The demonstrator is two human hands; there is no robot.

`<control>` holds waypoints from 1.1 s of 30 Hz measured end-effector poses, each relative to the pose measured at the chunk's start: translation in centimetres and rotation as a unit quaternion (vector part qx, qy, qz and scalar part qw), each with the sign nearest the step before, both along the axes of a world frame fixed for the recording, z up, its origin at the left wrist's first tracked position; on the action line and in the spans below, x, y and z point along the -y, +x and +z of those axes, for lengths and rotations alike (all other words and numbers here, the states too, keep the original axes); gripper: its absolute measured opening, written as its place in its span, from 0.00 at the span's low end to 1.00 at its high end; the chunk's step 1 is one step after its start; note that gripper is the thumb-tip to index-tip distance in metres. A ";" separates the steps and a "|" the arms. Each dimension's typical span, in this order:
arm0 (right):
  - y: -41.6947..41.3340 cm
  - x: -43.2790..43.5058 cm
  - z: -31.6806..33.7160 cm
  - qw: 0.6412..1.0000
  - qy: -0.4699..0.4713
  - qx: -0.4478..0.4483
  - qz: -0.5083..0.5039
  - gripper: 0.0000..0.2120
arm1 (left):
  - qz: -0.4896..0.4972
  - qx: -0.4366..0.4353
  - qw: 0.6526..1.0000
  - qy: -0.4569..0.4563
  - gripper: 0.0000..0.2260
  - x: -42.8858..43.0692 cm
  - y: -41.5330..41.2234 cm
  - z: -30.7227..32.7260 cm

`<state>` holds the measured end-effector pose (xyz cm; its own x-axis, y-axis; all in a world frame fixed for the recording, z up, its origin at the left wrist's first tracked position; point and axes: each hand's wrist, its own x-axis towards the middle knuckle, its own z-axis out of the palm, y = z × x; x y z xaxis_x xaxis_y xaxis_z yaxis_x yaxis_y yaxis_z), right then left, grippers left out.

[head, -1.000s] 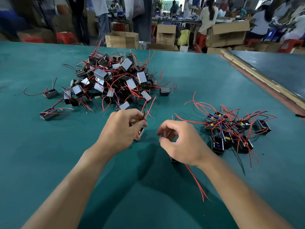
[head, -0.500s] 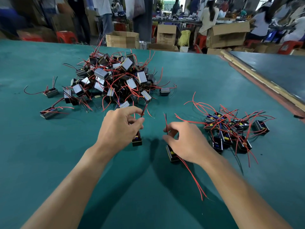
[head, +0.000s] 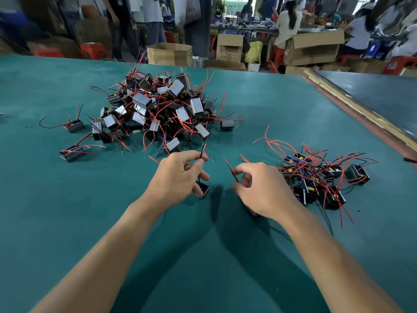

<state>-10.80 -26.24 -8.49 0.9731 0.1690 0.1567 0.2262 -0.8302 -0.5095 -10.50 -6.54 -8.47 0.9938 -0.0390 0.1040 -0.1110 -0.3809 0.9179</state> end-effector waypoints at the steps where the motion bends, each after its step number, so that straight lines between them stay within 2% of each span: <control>1: 0.0 -0.1 0.0 1.000 0.011 0.003 0.003 0.07 | -0.001 0.001 1.000 0.005 0.09 0.0 0.0 0.0; 6: -0.2 -0.5 -0.2 0.998 0.055 0.018 0.018 0.05 | 0.030 0.050 0.998 0.038 0.08 0.1 -0.3 0.0; 11: -0.3 -0.9 -0.2 0.993 0.108 0.037 0.028 0.08 | 0.075 0.105 0.987 0.095 0.09 -0.1 -0.3 0.3; 18: -0.4 -1.3 -0.2 0.984 0.166 0.038 0.045 0.06 | 0.016 0.132 0.986 0.096 0.09 0.1 -0.5 0.3; 24: -0.5 -1.3 0.0 0.981 0.171 0.075 0.046 0.09 | -0.035 0.122 0.986 0.112 0.10 0.3 -0.7 0.3; 29: -0.5 -1.4 0.1 0.969 0.229 0.079 0.051 0.07 | -0.066 0.079 0.990 0.096 0.05 0.7 -1.2 0.8; 33: -0.7 -1.5 0.3 0.965 0.239 0.088 0.066 0.04 | -0.074 0.077 0.990 0.088 0.05 0.8 -1.5 1.0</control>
<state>-11.55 -24.70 -8.21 0.8987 0.1578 0.4091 0.4329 -0.4681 -0.7704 -11.95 -7.32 -7.48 0.9487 -0.2133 0.2335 -0.3115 -0.5021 0.8068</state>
